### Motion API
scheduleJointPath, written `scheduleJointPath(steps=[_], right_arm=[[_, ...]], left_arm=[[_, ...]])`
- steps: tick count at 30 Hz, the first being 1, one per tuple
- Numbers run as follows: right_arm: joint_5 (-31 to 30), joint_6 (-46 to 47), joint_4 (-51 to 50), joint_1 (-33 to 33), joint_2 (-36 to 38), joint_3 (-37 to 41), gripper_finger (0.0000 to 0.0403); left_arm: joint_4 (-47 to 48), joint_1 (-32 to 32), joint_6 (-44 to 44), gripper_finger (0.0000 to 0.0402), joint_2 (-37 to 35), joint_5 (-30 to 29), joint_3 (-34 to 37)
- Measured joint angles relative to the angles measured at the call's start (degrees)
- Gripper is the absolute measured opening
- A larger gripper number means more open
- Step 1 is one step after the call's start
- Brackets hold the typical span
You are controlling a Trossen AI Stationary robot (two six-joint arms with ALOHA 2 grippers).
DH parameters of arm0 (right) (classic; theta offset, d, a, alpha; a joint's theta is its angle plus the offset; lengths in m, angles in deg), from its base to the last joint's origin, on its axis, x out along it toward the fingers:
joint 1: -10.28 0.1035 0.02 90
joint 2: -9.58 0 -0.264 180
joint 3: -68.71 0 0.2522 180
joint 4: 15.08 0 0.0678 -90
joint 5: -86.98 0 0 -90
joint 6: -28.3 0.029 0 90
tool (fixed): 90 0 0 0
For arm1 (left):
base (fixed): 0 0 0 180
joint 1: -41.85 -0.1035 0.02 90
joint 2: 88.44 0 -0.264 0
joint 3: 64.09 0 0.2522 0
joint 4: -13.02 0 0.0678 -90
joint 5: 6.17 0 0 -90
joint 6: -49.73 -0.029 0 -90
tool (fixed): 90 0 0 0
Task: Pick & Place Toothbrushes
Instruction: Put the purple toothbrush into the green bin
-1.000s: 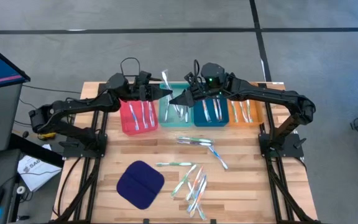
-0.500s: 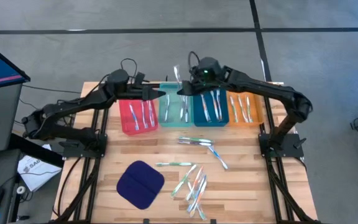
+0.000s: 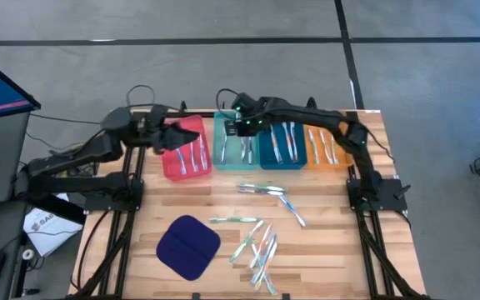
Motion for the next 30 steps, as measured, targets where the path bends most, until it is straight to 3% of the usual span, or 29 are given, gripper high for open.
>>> scheduleJointPath(steps=[5,11,13,30], right_arm=[[-1.6,5.9,-2.0,1.3,-4.9,-7.6,0.0019],[-3.9,7.0,-17.5,1.7,-12.7,-15.8,0.0019],[-4.0,6.9,-17.2,1.7,-14.3,-17.2,0.0019],[-1.4,11.8,-13.5,1.7,-15.8,-15.1,0.0019]], left_arm=[[0.3,1.2,-0.1,0.0151,-5.5,-0.7,2.3],[0.2,1.2,-0.1,0.0152,-6.8,-0.2,3.2],[0.2,1.3,-0.2,0.0155,-6.8,0.2,3.2],[0.3,1.3,-1.1,0.0155,-6.8,1.2,3.2]])
